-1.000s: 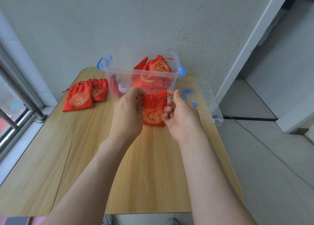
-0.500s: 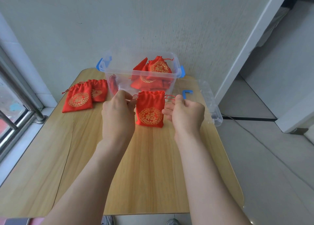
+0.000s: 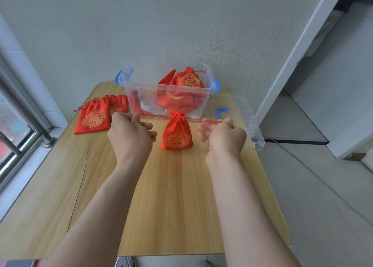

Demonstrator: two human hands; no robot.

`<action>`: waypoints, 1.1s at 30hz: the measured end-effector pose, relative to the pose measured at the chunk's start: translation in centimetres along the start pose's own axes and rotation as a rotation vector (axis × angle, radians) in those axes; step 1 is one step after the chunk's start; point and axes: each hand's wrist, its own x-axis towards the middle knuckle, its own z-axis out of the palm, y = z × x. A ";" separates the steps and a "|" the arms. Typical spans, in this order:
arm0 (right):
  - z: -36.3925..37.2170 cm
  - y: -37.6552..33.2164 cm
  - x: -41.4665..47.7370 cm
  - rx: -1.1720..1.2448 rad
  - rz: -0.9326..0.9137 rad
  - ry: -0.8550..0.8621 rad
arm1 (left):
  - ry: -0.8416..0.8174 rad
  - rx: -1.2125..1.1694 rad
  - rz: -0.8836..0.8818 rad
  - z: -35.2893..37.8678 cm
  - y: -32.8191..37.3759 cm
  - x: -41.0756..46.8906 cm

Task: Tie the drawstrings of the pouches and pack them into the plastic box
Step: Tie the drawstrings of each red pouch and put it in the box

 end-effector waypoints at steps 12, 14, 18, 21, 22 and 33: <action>-0.2 0.0 -0.6 -0.093 0.336 -0.281 | -0.241 -0.372 -0.414 0.1 1.4 0.2; -0.1 0.2 -0.4 -0.199 0.285 -0.261 | -0.276 -0.277 -0.418 -0.1 1.2 0.4; 0.2 1.1 0.7 -0.461 0.020 -0.184 | -0.400 -0.088 -0.379 -0.3 1.1 0.4; 0.3 1.5 0.7 -0.541 -0.085 -0.247 | -0.502 0.047 -0.352 -0.4 1.2 0.2; 0.3 1.5 0.6 -0.558 -0.097 -0.268 | -0.532 0.076 -0.355 -0.4 1.1 0.1; -0.7 2.1 0.6 -0.876 -0.110 -0.494 | -0.644 0.034 -0.350 0.0 -0.6 0.3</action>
